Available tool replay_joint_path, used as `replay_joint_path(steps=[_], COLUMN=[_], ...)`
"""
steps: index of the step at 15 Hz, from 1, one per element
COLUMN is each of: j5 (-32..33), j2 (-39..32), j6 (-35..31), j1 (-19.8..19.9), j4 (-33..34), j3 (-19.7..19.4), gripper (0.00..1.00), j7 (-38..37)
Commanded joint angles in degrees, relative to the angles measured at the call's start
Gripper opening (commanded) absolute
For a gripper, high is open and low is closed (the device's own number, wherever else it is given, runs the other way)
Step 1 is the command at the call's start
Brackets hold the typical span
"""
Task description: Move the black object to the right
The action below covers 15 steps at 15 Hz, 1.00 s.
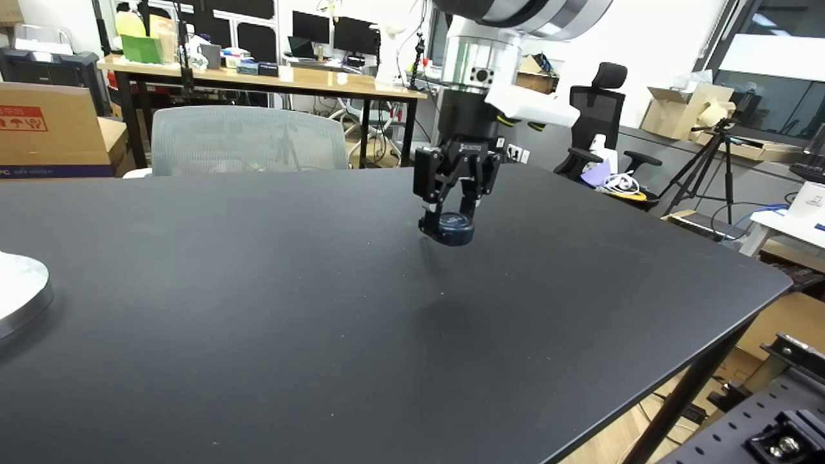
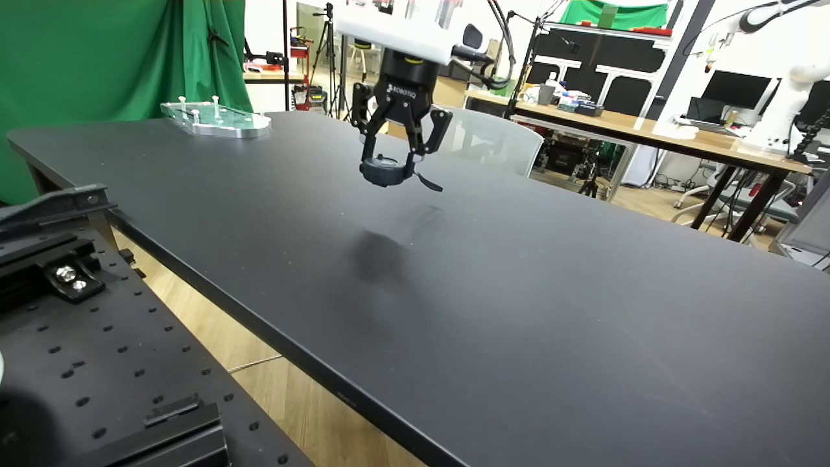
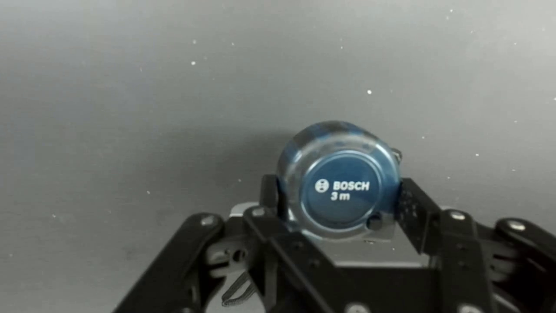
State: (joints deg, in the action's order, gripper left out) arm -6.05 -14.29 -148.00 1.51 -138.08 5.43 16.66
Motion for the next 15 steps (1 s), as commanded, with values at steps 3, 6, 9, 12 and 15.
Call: replay_joint_path(steps=[3,6,9,12,15], j5=[-1.4,-0.6,-0.4,-0.4,-0.2], j2=[2.3,1.4,0.9,0.5,-0.2], j6=[-2.6,-4.1,-4.7,-4.8,-5.0], j1=[2.3,2.8,2.8,2.8,2.8], j4=[-4.4,-5.0,-5.4,-5.6,-5.5], j3=[-3.0,-4.4,-5.2,-5.4,-5.6], gripper=[0.44,0.44,0.44,0.44,0.44], j7=[-2.9,-4.0,-4.9,-5.6,-6.1])
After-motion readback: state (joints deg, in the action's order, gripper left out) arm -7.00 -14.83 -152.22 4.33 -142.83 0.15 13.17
